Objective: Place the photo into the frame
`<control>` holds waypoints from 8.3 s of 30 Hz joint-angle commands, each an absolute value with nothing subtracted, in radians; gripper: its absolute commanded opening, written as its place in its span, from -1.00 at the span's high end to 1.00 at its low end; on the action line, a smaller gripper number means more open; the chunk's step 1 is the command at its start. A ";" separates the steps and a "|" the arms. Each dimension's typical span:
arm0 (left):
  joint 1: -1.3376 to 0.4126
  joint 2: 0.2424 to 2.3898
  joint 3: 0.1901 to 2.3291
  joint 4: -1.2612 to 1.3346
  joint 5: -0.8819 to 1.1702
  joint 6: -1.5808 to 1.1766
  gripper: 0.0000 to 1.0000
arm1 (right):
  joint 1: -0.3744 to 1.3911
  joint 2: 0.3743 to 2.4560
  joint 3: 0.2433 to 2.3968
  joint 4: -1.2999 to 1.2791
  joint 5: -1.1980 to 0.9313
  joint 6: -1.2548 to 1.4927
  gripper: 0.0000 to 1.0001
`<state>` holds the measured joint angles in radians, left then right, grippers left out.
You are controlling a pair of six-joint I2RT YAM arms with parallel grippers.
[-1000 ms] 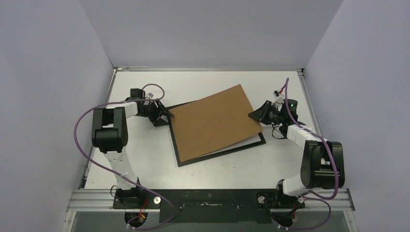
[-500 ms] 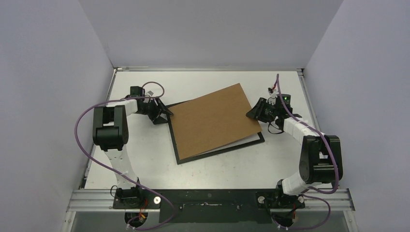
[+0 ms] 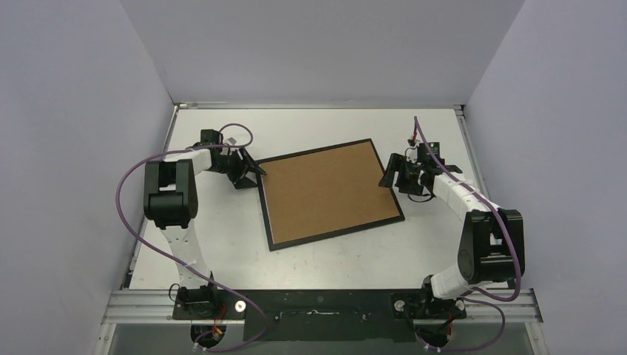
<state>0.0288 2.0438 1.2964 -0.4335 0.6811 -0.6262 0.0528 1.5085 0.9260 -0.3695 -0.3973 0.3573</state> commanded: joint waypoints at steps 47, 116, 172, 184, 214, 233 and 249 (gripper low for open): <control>0.018 2.075 1.309 -0.437 0.681 -0.609 -0.11 | 0.049 1.603 0.814 -0.203 -0.580 0.422 -0.13; 0.017 2.094 1.463 -0.510 0.558 -0.491 -0.33 | 0.136 1.969 1.480 -0.309 -0.353 0.496 -0.02; -0.026 2.316 1.709 -0.516 0.651 -0.532 -0.17 | 0.156 2.142 1.376 0.129 -0.918 0.650 0.03; -0.026 2.357 1.779 -0.571 0.617 -0.497 -0.17 | 0.267 2.131 1.432 -0.397 -0.472 0.362 0.75; -0.005 2.371 1.809 -0.659 0.588 -0.437 -0.17 | 0.326 1.833 1.300 -0.237 -0.406 0.645 0.70; -0.006 2.295 1.749 -0.692 0.546 -0.401 -0.28 | 0.266 1.743 1.196 -0.576 -0.245 0.599 0.24; -0.005 2.299 1.748 -0.694 0.531 -0.411 -0.27 | 0.279 1.823 1.214 -0.660 -0.224 0.571 0.24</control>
